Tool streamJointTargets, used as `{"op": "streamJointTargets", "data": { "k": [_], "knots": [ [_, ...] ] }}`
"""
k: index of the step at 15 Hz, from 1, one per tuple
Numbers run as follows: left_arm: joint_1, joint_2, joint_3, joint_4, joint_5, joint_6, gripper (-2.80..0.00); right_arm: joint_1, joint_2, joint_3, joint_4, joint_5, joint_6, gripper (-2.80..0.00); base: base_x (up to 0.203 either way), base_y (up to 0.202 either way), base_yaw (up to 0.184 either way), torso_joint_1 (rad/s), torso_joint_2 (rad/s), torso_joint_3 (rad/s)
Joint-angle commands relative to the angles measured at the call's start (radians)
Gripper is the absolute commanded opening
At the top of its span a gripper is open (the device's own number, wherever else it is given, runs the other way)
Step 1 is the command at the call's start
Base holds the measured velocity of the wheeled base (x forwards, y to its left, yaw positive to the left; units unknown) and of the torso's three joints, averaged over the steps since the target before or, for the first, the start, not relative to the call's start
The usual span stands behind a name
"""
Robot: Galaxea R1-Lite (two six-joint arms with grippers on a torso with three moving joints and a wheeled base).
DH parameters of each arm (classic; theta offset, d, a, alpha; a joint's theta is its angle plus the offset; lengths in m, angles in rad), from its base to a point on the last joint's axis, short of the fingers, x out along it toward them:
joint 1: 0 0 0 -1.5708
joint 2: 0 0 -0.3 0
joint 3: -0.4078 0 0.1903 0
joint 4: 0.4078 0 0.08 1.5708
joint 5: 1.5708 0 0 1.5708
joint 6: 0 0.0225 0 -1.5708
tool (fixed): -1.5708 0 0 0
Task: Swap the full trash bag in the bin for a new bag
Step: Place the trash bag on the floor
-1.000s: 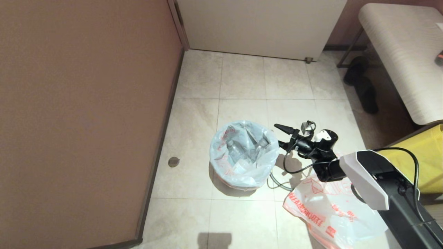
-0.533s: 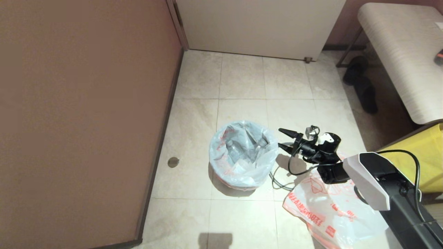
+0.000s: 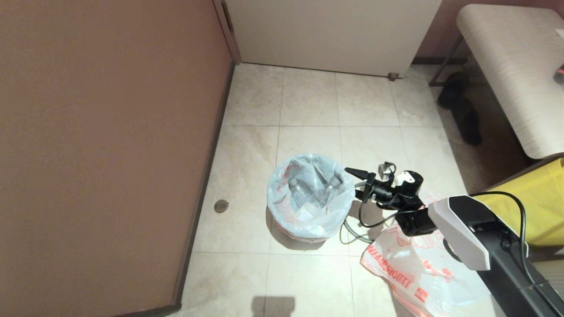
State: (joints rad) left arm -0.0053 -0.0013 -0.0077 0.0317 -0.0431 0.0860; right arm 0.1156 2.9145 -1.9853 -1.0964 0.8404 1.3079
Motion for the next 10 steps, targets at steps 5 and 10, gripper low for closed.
{"op": "streamJointTargets", "data": {
  "k": [5,10],
  "knots": [
    [-0.001,0.001,0.0,0.001,0.0,0.001,-2.8,0.01,0.0,0.0,-0.008,0.005,0.005,0.0,0.0,0.0,0.0,0.0,0.0,0.0],
    [-0.001,0.001,0.0,0.001,0.0,0.001,-2.8,0.012,-0.003,0.0,-0.01,0.005,0.003,0.0,0.0,0.0,0.0,0.0,0.0,0.0]
  ]
}}
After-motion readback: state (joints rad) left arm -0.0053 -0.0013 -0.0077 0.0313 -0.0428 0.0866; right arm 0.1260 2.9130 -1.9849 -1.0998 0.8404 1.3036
